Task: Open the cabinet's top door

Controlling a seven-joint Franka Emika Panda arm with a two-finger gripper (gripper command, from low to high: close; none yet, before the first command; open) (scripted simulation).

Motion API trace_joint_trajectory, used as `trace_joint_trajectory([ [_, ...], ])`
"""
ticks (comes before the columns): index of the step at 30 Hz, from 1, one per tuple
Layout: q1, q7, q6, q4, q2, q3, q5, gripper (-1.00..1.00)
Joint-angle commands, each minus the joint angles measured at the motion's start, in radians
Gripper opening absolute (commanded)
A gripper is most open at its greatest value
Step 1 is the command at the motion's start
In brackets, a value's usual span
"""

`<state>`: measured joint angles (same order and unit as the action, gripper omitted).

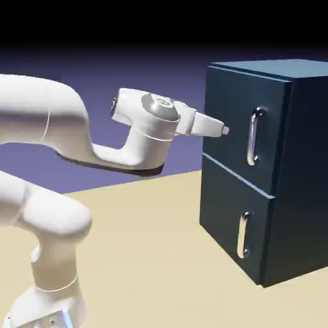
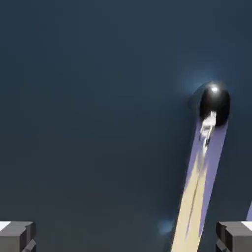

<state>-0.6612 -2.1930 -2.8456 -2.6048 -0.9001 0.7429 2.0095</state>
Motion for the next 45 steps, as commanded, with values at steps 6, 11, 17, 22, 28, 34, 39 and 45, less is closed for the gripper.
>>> trace_joint_trajectory([
  [6,-0.084,-0.189,0.025,0.027,-0.043,0.096,0.261,1.0],
  [11,-0.155,-0.346,0.046,0.049,-0.079,0.177,0.478,1.0],
  [17,-0.239,-0.534,0.07,0.075,-0.121,0.273,0.739,1.0],
  [22,-0.314,-0.626,0.088,0.115,-0.128,0.339,0.866,1.0],
  [28,-0.456,-0.641,0.113,0.22,-0.074,0.42,0.888,-1.0],
  [34,-0.239,-0.663,0.25,0.044,-0.035,0.232,0.756,-1.0],
  [39,-0.071,-0.676,0.339,-0.074,-0.023,0.053,0.625,-1.0],
  [45,0.107,-0.705,0.394,-0.167,-0.016,-0.164,0.473,-1.0],
])
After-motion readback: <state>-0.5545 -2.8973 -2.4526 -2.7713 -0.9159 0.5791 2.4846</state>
